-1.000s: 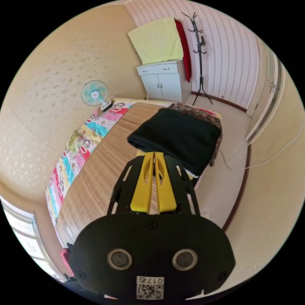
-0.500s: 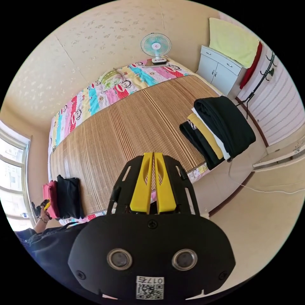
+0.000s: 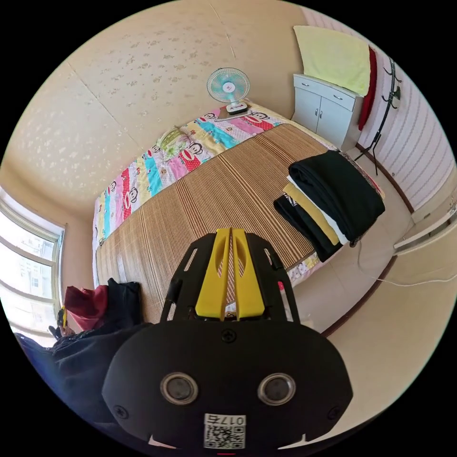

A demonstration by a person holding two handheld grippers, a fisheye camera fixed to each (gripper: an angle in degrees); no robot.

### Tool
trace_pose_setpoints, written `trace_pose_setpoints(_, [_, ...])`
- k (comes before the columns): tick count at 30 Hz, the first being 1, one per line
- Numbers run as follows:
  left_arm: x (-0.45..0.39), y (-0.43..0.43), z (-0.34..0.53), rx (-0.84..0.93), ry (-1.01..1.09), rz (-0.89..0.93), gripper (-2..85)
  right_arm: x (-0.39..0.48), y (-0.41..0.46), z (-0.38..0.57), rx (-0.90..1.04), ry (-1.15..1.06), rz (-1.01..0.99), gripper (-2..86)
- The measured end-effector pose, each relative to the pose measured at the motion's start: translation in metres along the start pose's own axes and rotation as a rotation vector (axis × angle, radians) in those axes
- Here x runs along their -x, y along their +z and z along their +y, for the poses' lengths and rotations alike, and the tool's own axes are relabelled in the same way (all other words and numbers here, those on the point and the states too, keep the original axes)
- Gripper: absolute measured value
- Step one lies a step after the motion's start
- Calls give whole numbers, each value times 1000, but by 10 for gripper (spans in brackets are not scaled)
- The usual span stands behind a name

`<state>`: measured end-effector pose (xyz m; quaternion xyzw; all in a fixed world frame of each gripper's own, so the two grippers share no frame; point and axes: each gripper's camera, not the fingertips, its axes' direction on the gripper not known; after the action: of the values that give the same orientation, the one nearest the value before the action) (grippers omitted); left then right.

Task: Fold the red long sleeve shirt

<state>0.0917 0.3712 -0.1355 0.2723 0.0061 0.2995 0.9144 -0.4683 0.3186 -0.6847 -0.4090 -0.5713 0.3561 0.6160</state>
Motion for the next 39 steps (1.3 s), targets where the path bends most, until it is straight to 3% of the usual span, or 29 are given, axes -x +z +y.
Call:
trace_pose_setpoints(4, [-70, 6, -3, -79, 250, 283, 0, -5, 12, -4, -61, -65, -182, 4])
trace_pose_setpoints(6, [-111, 21, 4, -124, 385, 513, -5, -3, 10, -3, -98, -132, -266, 4])
trace_pose_setpoints(12, [-179, 81, 26, -192, 517, 1112, -5, 13, -41, 36, -310, -512, -500, 9])
trace_pose_setpoints(17, [-243, 130, 48, -19, 552, 1123, -4, 27, -71, 96, -488, -847, -778, 34])
trace_pose_setpoints(23, [-337, 204, 100, 243, 633, 1258, -4, 38, -62, 143, -607, -1010, -1056, 87])
trace_pose_setpoints(30, [-410, 279, 155, 422, 674, 1372, -4, 44, -33, 181, -526, -1244, -1188, 125])
trace_pose_setpoints(36, [-427, 311, 167, 491, 660, 1310, -3, 32, 12, 199, -419, -1255, -1364, 106])
trace_pose_setpoints(39, [-424, 336, 163, 578, 567, 1125, -4, 28, 26, 202, -411, -1232, -1250, 56])
